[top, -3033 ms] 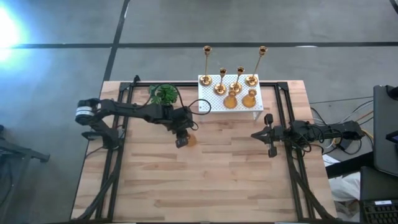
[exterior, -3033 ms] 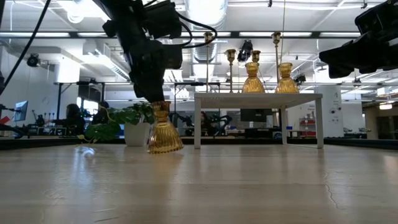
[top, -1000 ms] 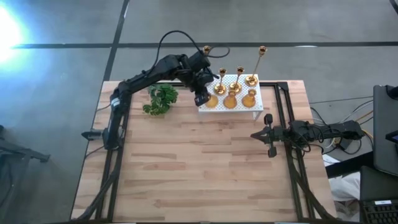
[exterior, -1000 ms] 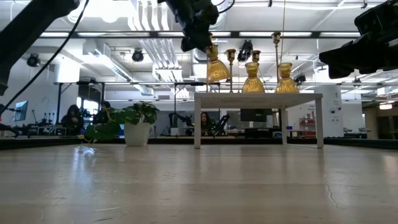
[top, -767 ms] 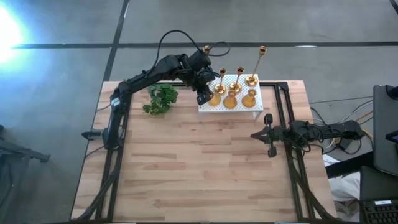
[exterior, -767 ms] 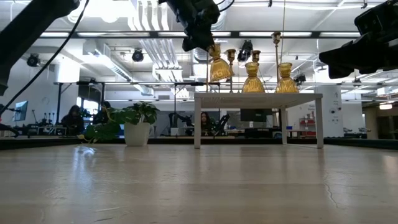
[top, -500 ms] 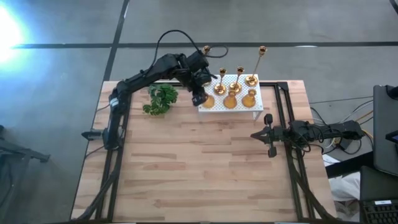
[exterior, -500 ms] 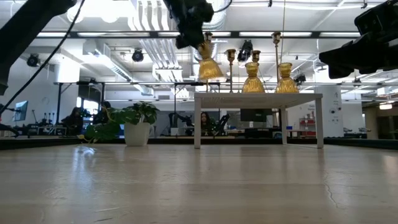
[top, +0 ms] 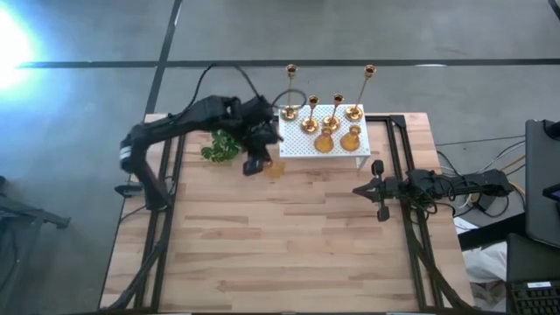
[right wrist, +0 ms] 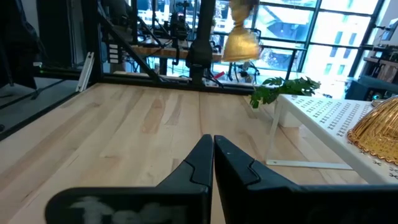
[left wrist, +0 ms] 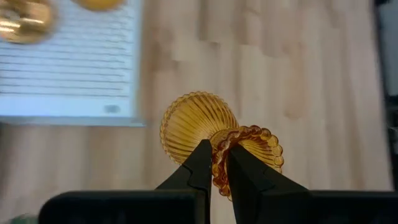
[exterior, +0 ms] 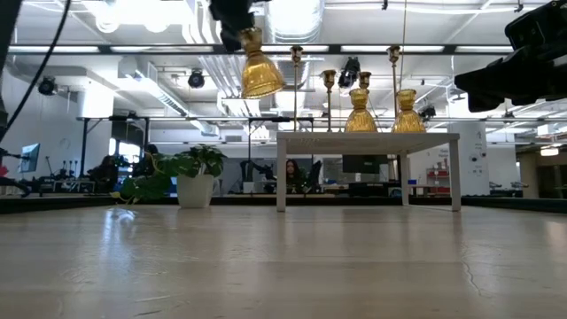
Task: Pick & Place candle stick holders
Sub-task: Put the orange glass candle holder on the shelf
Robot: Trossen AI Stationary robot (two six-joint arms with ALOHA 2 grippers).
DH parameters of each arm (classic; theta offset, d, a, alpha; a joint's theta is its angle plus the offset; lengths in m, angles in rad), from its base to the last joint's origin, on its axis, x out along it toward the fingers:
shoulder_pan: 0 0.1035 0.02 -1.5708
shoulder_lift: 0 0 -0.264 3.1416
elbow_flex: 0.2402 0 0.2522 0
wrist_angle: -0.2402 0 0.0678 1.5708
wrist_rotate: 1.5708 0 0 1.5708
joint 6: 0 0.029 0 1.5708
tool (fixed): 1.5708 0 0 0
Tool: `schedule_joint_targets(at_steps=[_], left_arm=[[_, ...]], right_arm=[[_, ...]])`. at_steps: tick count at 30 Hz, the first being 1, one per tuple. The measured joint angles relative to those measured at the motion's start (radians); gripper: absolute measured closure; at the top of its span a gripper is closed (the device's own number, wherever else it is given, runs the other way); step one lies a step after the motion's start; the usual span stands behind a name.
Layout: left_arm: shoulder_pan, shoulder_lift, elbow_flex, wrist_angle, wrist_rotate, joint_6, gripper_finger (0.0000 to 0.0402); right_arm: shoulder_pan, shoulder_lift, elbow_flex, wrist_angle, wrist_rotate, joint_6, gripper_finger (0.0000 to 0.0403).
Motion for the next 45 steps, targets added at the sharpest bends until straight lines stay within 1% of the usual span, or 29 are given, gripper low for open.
schedule_joint_targets(at_steps=[2,4,9,12,16,20,24,28,32,43,45], left_arm=[[-0.019,-0.061,-0.129,0.086,0.047,-0.007,0.0369],[-0.030,-0.117,-0.252,0.163,0.069,-0.021,0.0369],[-0.029,-0.194,-0.497,0.308,0.063,-0.039,0.0369],[-0.030,-0.207,-0.614,0.384,0.062,-0.049,0.0369],[-0.030,-0.196,-0.716,0.434,0.064,-0.050,0.0369],[-0.029,-0.173,-0.771,0.464,0.056,-0.049,0.0369],[-0.023,-0.146,-0.789,0.526,0.057,-0.049,0.0369],[-0.021,-0.101,-0.791,0.522,0.057,-0.050,0.0369],[-0.021,-0.075,-0.789,0.527,0.077,-0.051,0.0369],[-0.014,-0.064,-0.779,0.540,0.073,-0.048,0.0368],[-0.014,-0.064,-0.779,0.553,0.059,-0.048,0.0354]], right_arm=[[0.000,0.000,0.000,0.000,0.000,0.000,0.0394],[0.000,0.000,0.000,0.000,0.000,0.000,0.0394],[0.000,0.001,0.000,0.000,0.000,0.000,0.0394],[0.000,0.002,0.000,0.000,0.000,0.000,0.0394],[0.000,0.005,0.000,0.000,0.000,0.000,0.0394],[0.000,0.005,0.000,0.000,0.000,0.000,0.0394],[0.000,0.006,0.000,0.000,0.000,0.000,0.0394],[0.000,0.005,0.000,0.000,0.000,0.000,0.0394],[0.000,0.005,0.000,0.000,0.000,0.000,0.0394],[0.000,0.005,0.000,0.000,0.000,0.000,0.0394],[0.000,0.005,0.000,0.000,0.000,0.000,0.0394]])
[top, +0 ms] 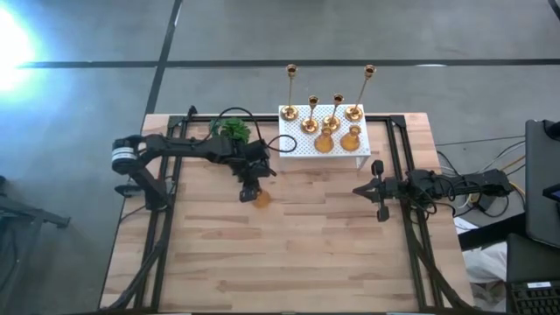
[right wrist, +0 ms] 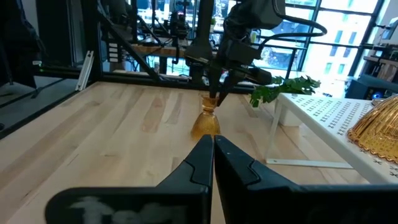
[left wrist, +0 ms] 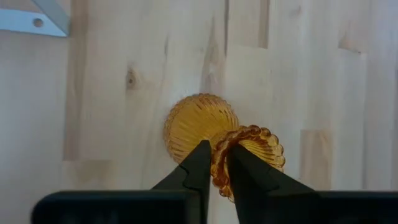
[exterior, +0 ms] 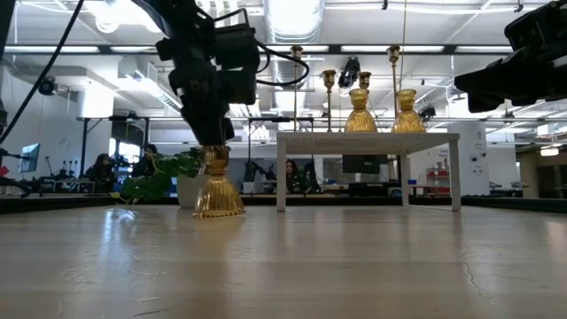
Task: Pick & Place candle stick holders
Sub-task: Put the orange glass candle holder on the shelf
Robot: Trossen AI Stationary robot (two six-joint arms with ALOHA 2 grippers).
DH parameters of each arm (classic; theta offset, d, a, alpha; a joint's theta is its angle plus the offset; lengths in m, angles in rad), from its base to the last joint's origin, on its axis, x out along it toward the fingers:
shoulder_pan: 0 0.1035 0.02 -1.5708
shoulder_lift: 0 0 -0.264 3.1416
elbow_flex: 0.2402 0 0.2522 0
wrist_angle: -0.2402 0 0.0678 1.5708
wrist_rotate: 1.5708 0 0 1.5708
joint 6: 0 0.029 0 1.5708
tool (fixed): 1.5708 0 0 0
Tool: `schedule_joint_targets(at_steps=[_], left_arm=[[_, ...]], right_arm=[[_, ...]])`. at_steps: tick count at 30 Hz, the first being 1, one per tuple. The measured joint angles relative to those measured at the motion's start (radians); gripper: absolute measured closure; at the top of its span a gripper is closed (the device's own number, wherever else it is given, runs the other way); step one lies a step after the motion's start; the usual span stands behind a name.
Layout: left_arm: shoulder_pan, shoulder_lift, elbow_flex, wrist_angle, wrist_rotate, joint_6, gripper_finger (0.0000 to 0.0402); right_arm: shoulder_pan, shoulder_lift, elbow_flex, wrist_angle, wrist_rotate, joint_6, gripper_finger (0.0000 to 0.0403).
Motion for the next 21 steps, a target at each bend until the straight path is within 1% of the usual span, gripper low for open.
schedule_joint_targets(at_steps=[3,6,10,14,18,21], left_arm=[[0.002,0.002,0.000,0.013,-0.018,0.003,0.0322],[0.002,0.003,-0.001,0.022,-0.032,0.014,0.0308],[0.004,0.003,-0.001,0.028,-0.036,0.024,0.0307],[0.004,-0.001,0.018,0.029,-0.066,-0.004,0.0305],[0.004,-0.017,0.051,0.022,-0.066,-0.005,0.0304],[0.004,-0.032,0.087,-0.016,-0.064,-0.011,0.0303]], right_arm=[[0.000,0.000,0.000,0.000,0.000,0.000,0.0394],[0.000,0.000,0.000,0.000,0.000,0.000,0.0394],[0.000,0.000,0.000,0.000,0.000,0.000,0.0394],[0.000,0.000,0.000,0.000,0.000,0.000,0.0394],[0.000,0.000,0.000,0.000,0.000,0.000,0.0394],[0.000,0.000,0.000,0.000,0.000,0.000,0.0394]])
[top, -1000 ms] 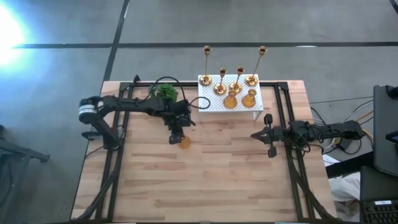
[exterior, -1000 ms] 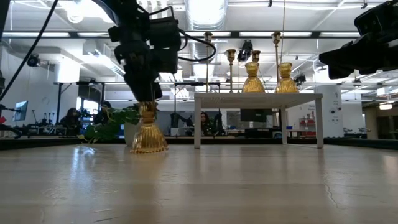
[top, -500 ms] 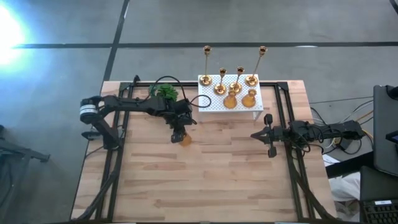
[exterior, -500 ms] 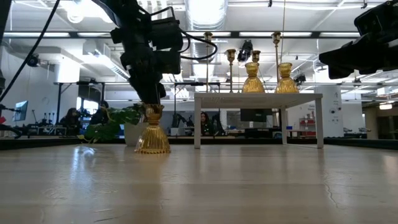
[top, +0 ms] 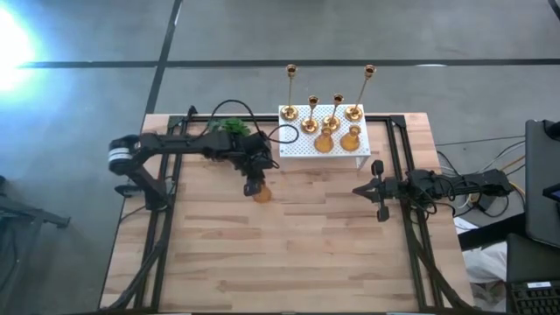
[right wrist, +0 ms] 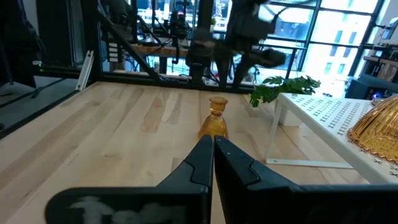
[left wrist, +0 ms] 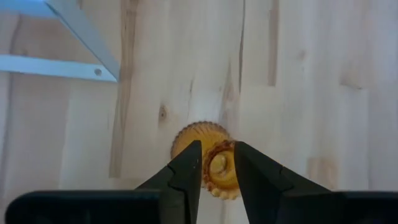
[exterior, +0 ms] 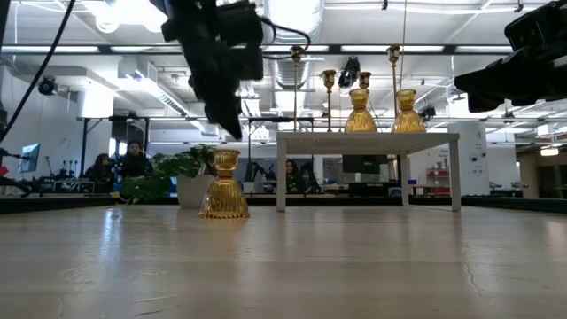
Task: Pick & Place candle stick holders
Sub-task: Put the orange glass candle holder on the shelf
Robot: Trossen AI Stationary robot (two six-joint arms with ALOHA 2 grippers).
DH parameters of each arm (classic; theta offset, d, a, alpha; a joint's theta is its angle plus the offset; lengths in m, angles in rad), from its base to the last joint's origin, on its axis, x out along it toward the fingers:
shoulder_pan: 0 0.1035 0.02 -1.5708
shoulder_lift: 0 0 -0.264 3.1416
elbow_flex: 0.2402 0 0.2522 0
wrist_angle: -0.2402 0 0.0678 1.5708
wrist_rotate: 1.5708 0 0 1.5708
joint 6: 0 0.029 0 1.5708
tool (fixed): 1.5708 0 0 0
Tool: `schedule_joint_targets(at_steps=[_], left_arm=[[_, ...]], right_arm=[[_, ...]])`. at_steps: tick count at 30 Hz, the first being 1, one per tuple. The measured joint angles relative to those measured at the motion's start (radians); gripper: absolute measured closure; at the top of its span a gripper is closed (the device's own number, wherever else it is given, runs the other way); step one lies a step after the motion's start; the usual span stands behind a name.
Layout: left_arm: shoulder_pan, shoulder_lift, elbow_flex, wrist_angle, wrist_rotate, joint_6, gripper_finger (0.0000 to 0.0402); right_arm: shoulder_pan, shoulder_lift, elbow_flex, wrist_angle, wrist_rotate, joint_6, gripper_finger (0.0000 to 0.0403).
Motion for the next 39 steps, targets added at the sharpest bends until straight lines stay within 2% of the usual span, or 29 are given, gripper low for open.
schedule_joint_targets(at_steps=[5,9,16,22,26,30,39], left_arm=[[-0.004,-0.092,0.042,-0.076,0.025,-0.025,0.0303],[-0.032,-0.244,-0.019,-0.022,0.024,-0.065,0.0303],[-0.139,-0.535,-0.329,0.202,-0.103,-0.155,0.0303],[-0.192,-0.689,-0.627,0.429,-0.154,-0.227,0.0302],[-0.194,-0.725,-0.795,0.566,-0.150,-0.226,0.0302],[-0.194,-0.722,-0.895,0.665,-0.151,-0.197,0.0294],[-0.194,-0.644,-0.992,0.913,-0.316,-0.119,0.0202]], right_arm=[[0.000,0.000,0.000,0.000,0.000,0.000,0.0394],[0.000,0.000,0.000,0.000,0.000,0.000,0.0394],[0.000,0.000,0.000,0.000,0.000,0.000,0.0394],[0.000,0.000,0.000,0.000,0.000,0.000,0.0394],[0.000,0.000,0.000,0.000,0.000,0.000,0.0394],[0.000,0.000,0.000,0.000,0.000,0.000,0.0394],[0.000,0.000,0.000,0.000,0.000,0.000,0.0394]])
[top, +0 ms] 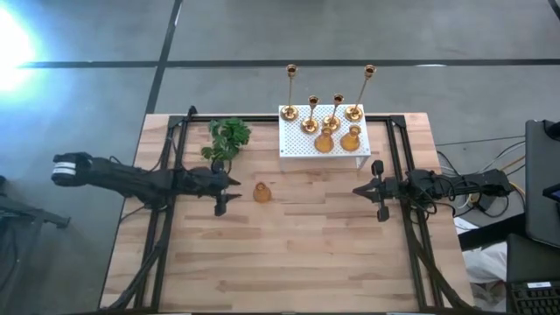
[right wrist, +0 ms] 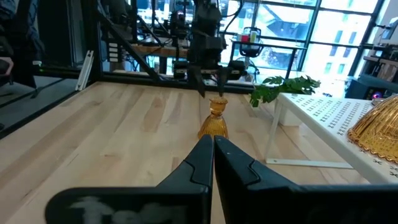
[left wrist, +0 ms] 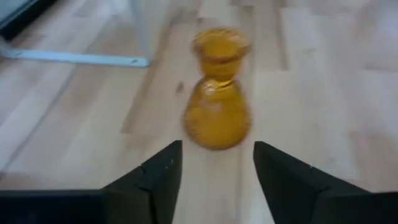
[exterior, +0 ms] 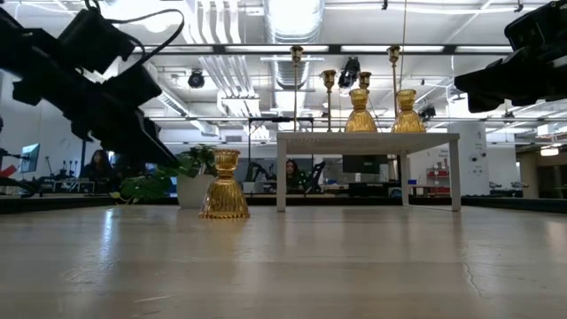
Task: Pick & Place candle stick holders
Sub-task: Put the orange glass candle holder on the shelf
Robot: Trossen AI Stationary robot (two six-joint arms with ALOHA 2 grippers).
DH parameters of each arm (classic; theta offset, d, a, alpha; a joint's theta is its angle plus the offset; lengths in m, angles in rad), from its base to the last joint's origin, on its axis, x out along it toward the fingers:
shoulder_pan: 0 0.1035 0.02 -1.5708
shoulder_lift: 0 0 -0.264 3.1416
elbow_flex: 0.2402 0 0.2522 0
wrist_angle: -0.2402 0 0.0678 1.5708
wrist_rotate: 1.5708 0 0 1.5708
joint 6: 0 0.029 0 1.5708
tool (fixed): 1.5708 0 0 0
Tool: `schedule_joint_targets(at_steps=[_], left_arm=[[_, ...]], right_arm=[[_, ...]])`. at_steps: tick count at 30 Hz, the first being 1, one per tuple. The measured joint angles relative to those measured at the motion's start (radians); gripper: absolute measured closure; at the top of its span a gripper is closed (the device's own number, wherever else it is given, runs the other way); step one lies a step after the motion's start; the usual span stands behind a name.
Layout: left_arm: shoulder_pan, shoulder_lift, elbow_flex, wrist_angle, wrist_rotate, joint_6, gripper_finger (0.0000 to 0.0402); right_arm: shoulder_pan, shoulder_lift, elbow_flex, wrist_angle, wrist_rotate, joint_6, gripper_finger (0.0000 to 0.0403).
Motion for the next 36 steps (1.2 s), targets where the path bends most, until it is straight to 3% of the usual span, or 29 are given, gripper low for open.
schedule_joint_targets(at_steps=[4,11,19,36], left_arm=[[0.001,0.055,-0.020,0.078,-0.058,-0.002,0.0175],[0.001,0.193,-0.028,0.254,-0.059,0.014,0.0172],[0.001,0.368,-0.001,0.437,0.045,0.012,0.0172],[0.002,0.643,0.105,0.689,0.075,-0.002,0.0172]], right_arm=[[0.000,0.000,0.000,0.000,0.000,0.000,0.0394],[0.000,0.000,0.000,0.000,0.000,0.000,0.0394],[0.000,0.000,0.000,0.000,0.000,0.000,0.0394],[0.000,0.000,0.000,0.000,0.000,0.000,0.0394]])
